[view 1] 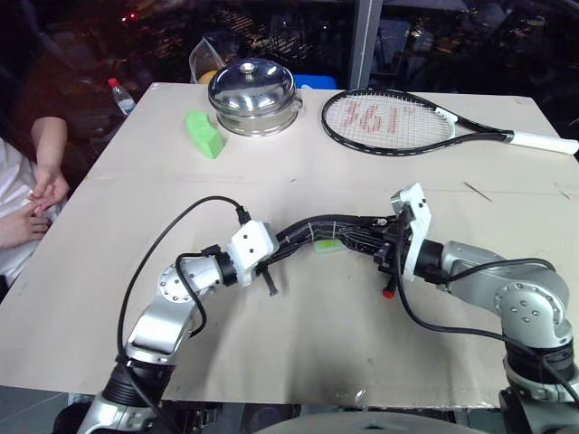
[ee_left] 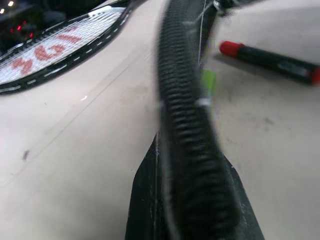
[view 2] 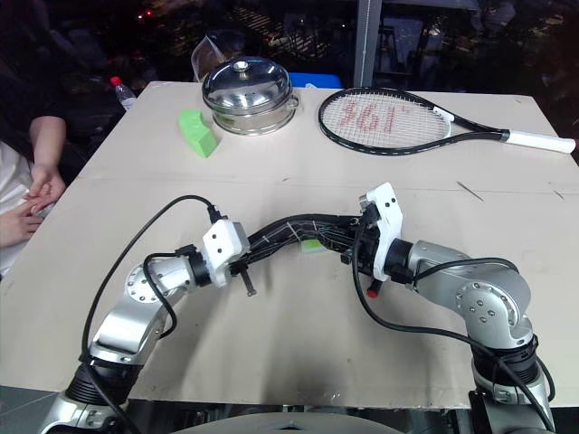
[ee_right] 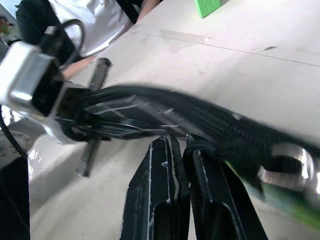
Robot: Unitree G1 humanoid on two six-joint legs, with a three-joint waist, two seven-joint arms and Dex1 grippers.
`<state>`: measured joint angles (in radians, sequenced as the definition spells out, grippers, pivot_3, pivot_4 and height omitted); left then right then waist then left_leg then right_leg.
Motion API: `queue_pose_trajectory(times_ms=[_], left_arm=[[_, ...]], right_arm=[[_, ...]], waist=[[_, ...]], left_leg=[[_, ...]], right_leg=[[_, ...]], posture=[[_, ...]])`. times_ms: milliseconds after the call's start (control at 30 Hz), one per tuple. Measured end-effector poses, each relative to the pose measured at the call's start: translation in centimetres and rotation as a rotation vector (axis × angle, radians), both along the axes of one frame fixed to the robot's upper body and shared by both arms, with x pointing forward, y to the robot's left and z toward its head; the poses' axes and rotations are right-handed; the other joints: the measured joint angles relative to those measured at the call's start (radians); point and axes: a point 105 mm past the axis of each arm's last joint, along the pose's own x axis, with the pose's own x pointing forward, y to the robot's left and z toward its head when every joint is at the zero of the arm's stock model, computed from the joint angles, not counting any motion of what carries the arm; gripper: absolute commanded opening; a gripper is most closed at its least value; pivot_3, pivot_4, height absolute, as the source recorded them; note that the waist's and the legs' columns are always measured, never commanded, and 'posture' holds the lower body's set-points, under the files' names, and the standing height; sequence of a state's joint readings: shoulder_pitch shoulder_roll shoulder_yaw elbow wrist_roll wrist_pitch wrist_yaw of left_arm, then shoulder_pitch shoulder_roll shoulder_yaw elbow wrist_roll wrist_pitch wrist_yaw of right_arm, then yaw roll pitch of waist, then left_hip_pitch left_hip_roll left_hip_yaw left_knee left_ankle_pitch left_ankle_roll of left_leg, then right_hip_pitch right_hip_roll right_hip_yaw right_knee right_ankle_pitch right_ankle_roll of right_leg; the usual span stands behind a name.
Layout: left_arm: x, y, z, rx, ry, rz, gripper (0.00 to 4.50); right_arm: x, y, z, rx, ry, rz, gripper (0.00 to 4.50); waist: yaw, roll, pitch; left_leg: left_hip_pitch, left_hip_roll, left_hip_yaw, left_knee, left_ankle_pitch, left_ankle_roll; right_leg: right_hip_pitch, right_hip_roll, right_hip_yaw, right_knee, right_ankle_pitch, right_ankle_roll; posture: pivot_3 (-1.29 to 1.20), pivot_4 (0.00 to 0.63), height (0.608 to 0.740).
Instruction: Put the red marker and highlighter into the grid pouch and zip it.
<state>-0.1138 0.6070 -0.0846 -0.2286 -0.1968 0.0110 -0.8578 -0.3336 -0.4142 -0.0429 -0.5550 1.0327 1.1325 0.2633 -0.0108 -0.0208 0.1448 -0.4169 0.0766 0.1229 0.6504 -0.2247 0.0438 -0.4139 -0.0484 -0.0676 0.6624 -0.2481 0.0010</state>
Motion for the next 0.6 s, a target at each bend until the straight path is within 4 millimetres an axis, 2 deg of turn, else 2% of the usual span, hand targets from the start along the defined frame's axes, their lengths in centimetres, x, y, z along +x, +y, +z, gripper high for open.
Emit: queue_pose_trajectory(times_ms=[333,600], left_arm=[[-0.5,-1.3,-1.5,0.023,0.003,-0.061,0.0],[-0.9,-2.6,-2.0,0.067,0.005,-0.124,0.0]], right_arm=[[-2.4,-1.6,-1.2,-0.033,0.091,0.043,0.06],[-2.8,-2.0,-1.6,-0.037,0.133,0.017,0.06]], waist=[[0.0,0.0,0.0],[0.001,0.0,0.001]], left_leg=[[-0.001,-0.001,0.0,-0.001,0.0,0.0],[-0.001,-0.001,0.0,-0.001,0.0,0.0]], right_leg=[[0.0,-0.001,-0.001,-0.001,-0.001,0.002],[0.0,-0.001,-0.001,-0.001,-0.002,0.003]], posture=[[0.0,0.15,0.74],[0.0,0.15,0.74]])
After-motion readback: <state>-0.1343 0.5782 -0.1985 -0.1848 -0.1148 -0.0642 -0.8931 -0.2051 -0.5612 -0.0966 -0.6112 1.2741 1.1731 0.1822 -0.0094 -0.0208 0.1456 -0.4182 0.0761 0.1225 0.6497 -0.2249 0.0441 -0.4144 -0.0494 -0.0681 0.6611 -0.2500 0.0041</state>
